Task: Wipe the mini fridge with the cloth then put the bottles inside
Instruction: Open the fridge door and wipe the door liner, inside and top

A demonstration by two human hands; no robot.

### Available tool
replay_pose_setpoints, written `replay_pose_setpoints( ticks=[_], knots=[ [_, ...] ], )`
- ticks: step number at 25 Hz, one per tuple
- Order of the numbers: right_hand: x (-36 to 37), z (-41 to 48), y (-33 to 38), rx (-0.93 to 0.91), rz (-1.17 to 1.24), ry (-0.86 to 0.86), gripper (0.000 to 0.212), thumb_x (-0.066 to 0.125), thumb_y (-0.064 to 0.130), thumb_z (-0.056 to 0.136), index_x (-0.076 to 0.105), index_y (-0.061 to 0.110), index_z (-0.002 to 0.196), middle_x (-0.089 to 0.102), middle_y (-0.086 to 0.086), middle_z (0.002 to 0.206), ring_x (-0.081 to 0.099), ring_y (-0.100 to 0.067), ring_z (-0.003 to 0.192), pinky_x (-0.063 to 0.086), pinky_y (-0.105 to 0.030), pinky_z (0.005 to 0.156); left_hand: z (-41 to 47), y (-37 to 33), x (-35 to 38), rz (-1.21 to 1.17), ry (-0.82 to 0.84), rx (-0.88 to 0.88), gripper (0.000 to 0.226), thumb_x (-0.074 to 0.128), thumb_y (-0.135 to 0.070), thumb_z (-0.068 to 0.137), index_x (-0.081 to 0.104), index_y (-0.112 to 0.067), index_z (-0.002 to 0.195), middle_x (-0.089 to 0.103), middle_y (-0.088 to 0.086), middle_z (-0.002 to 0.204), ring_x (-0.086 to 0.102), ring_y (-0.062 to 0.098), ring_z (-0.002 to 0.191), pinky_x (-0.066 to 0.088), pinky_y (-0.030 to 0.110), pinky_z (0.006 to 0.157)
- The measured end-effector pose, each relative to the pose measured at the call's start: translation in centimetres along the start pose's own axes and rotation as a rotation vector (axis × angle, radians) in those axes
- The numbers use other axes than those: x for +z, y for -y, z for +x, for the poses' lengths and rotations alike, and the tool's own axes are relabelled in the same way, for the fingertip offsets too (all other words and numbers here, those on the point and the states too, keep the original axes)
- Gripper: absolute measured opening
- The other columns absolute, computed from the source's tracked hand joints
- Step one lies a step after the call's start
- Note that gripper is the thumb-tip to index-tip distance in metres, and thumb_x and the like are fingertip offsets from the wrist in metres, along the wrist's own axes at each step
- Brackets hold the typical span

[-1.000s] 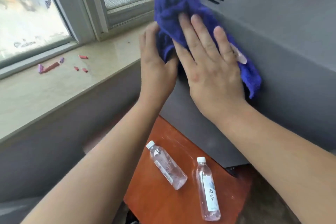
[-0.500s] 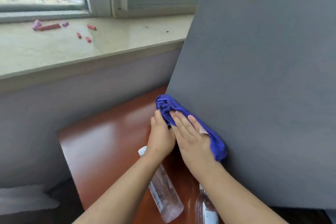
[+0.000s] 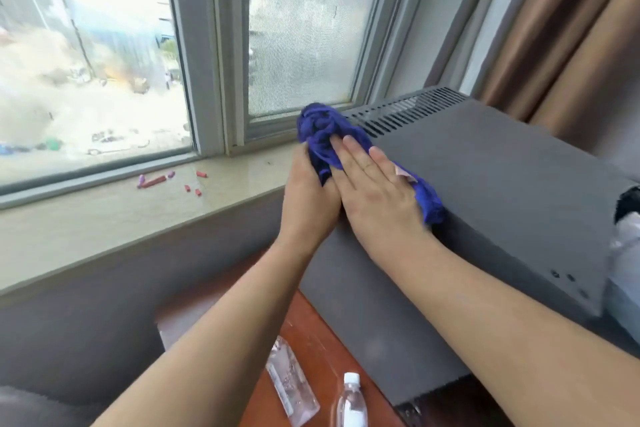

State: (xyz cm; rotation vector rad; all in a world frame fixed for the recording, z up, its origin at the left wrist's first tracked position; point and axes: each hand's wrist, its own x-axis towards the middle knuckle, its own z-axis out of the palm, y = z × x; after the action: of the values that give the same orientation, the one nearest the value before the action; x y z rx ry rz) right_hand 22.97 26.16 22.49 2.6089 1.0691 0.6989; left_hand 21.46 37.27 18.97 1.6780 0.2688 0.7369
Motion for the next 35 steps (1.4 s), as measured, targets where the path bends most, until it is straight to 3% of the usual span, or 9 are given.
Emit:
replay_pose_setpoints(
  ticks=[5,10,15,18,21,23,27,30,35],
  knots=[
    [-1.6,-1.6,-1.9,0.057,-0.042,-0.089,0.060,0.011,0.017,0.100,0.001,0.012,0.160,-0.012,-0.014,0.167,-0.008,-0.026,0.155,0.002,-0.043,0.126,-0.7,-1.7,1.7,0.073,-0.080,0.211,0.049,0.056,0.000,0.089,0.051,-0.011,0.137,0.057,0.002,0.140,0.052,0.014,0.130,0.039,0.023,0.111],
    [5.0,-6.9,1.2,-0.108,-0.239,0.081,0.060,0.007,0.016,0.101,-0.009,0.002,0.157,-0.022,-0.017,0.164,-0.021,-0.029,0.152,-0.021,-0.046,0.117,-6.4,6.9,3.6,-0.026,-0.089,0.063,0.033,0.061,-0.003,0.094,0.052,-0.016,0.123,0.057,0.007,0.117,0.058,0.021,0.108,0.049,0.036,0.098],
    [13.0,-12.9,3.9,-0.292,-0.311,0.286,0.063,-0.009,0.005,0.089,-0.022,-0.011,0.149,-0.035,-0.025,0.156,-0.037,-0.037,0.140,-0.024,-0.051,0.113,-12.6,16.8,5.9,0.042,-0.040,-0.094,0.032,0.058,-0.006,0.096,0.046,-0.028,0.115,0.048,0.002,0.114,0.048,-0.006,0.104,0.039,0.006,0.088],
    [18.3,-15.1,5.6,-0.379,-0.354,0.354,0.061,-0.005,0.004,0.089,-0.032,-0.017,0.139,-0.044,-0.032,0.145,-0.040,-0.040,0.137,-0.021,-0.052,0.116,-15.3,22.3,6.8,0.097,-0.014,-0.182,0.027,0.056,-0.008,0.097,0.046,-0.022,0.118,0.047,0.007,0.116,0.045,-0.015,0.103,0.036,0.001,0.085],
    [22.7,-16.6,7.4,-0.409,-0.323,0.472,0.065,0.005,0.012,0.097,-0.047,-0.020,0.120,-0.050,-0.031,0.135,-0.048,-0.041,0.124,-0.026,-0.052,0.109,-17.1,26.7,7.4,0.213,0.066,-0.377,0.027,0.051,-0.010,0.101,0.044,-0.012,0.127,0.047,0.012,0.128,0.051,0.003,0.103,0.037,0.014,0.087],
    [23.5,-17.5,7.9,-0.421,-0.339,0.499,0.067,0.011,0.017,0.102,-0.041,-0.017,0.129,-0.042,-0.027,0.146,-0.042,-0.040,0.134,-0.028,-0.054,0.106,-17.4,27.7,7.1,0.251,0.191,-0.519,0.024,0.051,-0.017,0.101,0.045,-0.009,0.123,0.050,0.014,0.127,0.056,0.018,0.103,0.039,0.024,0.085],
    [18.8,-18.5,5.4,-0.393,-0.287,0.441,0.064,0.016,0.019,0.105,-0.019,-0.008,0.150,-0.025,-0.021,0.161,-0.022,-0.032,0.151,-0.008,-0.046,0.124,-17.5,21.5,6.2,0.273,0.273,-0.478,0.026,0.056,-0.012,0.094,0.049,-0.006,0.118,0.058,0.014,0.119,0.061,0.030,0.110,0.043,0.029,0.081],
    [11.1,-17.0,1.8,-0.261,-0.142,0.405,0.057,0.012,0.016,0.107,-0.014,-0.005,0.153,-0.017,-0.013,0.166,-0.016,-0.024,0.153,-0.011,-0.037,0.124,-15.4,12.9,5.8,0.254,0.245,-0.361,0.022,0.057,-0.009,0.091,0.047,-0.006,0.111,0.056,0.016,0.112,0.058,0.030,0.103,0.045,0.032,0.080],
    [-1.7,-13.2,-4.6,-0.187,-0.208,0.108,0.057,0.013,0.016,0.104,-0.003,0.003,0.157,-0.019,-0.013,0.166,-0.018,-0.024,0.153,-0.017,-0.043,0.119,-11.1,-1.2,5.2,0.173,0.098,-0.059,0.025,0.060,-0.013,0.090,0.043,-0.017,0.108,0.043,-0.002,0.099,0.047,-0.005,0.083,0.033,0.020,0.069]
  ],
)
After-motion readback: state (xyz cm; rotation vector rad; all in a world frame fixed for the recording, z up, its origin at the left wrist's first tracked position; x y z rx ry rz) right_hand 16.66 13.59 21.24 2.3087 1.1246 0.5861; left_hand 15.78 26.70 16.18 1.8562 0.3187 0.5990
